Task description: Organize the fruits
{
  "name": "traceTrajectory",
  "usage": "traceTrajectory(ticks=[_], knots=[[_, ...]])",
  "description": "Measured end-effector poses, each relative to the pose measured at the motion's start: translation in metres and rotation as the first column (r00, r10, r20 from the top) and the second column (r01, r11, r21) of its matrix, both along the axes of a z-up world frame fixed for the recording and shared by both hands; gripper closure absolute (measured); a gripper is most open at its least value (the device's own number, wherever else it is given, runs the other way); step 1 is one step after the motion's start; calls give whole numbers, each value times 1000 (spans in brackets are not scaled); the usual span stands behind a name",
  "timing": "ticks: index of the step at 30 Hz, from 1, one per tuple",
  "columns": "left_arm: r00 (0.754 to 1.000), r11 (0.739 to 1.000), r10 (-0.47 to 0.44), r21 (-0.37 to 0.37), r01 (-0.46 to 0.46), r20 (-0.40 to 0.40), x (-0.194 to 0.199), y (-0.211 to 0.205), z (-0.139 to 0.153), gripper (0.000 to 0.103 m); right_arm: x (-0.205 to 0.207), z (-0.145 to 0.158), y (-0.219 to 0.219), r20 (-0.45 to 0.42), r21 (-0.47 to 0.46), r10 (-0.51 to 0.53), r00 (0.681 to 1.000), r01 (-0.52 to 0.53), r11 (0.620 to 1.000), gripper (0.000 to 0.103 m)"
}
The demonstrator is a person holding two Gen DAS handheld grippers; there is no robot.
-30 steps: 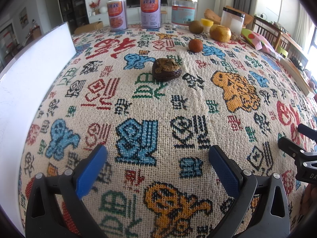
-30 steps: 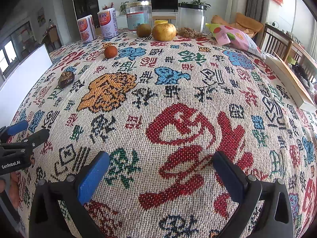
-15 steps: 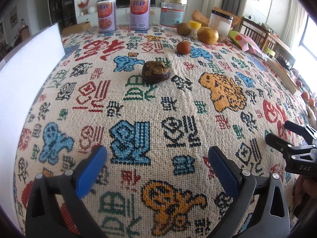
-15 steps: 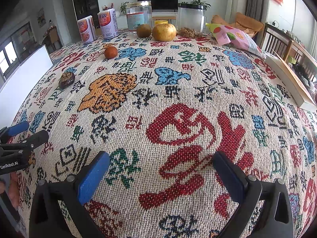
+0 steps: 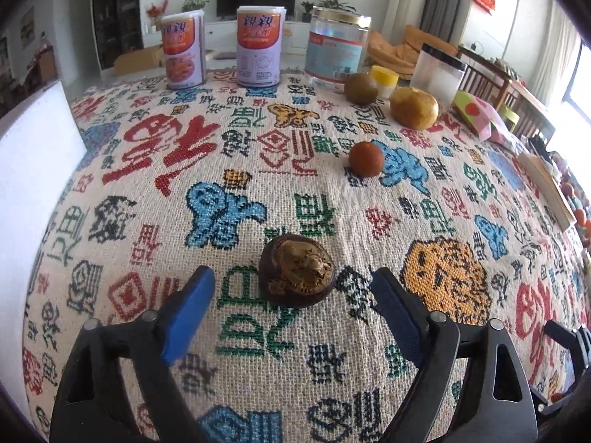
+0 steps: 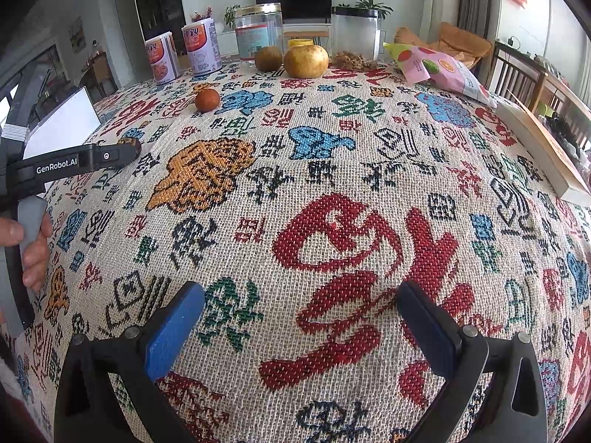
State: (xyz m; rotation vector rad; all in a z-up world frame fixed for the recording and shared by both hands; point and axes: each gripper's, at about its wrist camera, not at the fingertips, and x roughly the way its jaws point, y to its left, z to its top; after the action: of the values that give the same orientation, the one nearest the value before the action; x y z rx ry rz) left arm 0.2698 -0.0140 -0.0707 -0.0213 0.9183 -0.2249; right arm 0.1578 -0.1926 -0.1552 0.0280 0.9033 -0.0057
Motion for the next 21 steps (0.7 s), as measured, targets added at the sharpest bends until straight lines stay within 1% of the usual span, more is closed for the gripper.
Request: traceTrajectory(ticks=[1, 2, 3, 6, 9, 10, 12, 13, 14, 15, 16, 18, 19, 21], knots=[[1000, 1000, 5, 15, -5, 6, 2, -1, -2, 44, 0, 0, -1, 0, 1, 0, 1000, 0, 1000, 0], [999, 999, -5, 32, 4, 33, -1, -2, -1, 53, 0, 0, 0, 0, 1, 0, 1000, 0, 1000, 0], [999, 999, -17, 43, 16, 31, -3, -4, -1, 60, 0, 0, 0, 0, 1, -1, 1000, 1, 1000, 0], [999, 999, -11, 45, 9, 40, -20, 3, 3, 60, 0, 0, 0, 0, 2, -1, 1000, 1, 1000, 0], [999, 999, -35, 36, 35, 15, -46, 12, 4, 60, 0, 0, 0, 0, 1, -1, 1000, 1, 1000, 0], [999, 998, -46, 43, 46, 15, -55, 15, 4, 60, 0, 0, -1, 0, 1, -1, 1000, 1, 1000, 0], [997, 994, -71, 86, 68, 23, -72, 18, 0, 59, 0, 1, 0, 1, 4, -1, 1000, 1, 1000, 0], [996, 991, -82, 113, 76, 46, -79, 18, -1, 54, 0, 1, 0, 2, 7, -2, 1000, 2, 1000, 0], [996, 989, -79, 133, 72, 52, -82, 19, -2, 45, 0, 1, -1, 4, 12, -4, 1000, 3, 1000, 0], [997, 989, -54, 138, 46, 54, -82, 23, -1, 21, 0, 1, -1, 6, 17, -6, 1000, 6, 1000, 0], [998, 990, -24, 141, 16, 54, -81, 26, -1, 2, 0, 1, -3, 7, 23, -9, 1000, 8, 1000, 0], [1000, 990, 10, 138, -11, 6, -72, 32, -6, 1, -1, 1, -3, 8, 23, -10, 1000, 10, 1000, 0], [1000, 993, 22, 116, -22, 0, -70, 35, -7, 0, 0, 1, -3, 6, 18, -11, 1000, 11, 1000, 0], [1000, 992, 25, 123, -25, -2, -69, 34, -6, 0, 0, 0, 0, -1, -4, -12, 1000, 12, 1000, 0]])
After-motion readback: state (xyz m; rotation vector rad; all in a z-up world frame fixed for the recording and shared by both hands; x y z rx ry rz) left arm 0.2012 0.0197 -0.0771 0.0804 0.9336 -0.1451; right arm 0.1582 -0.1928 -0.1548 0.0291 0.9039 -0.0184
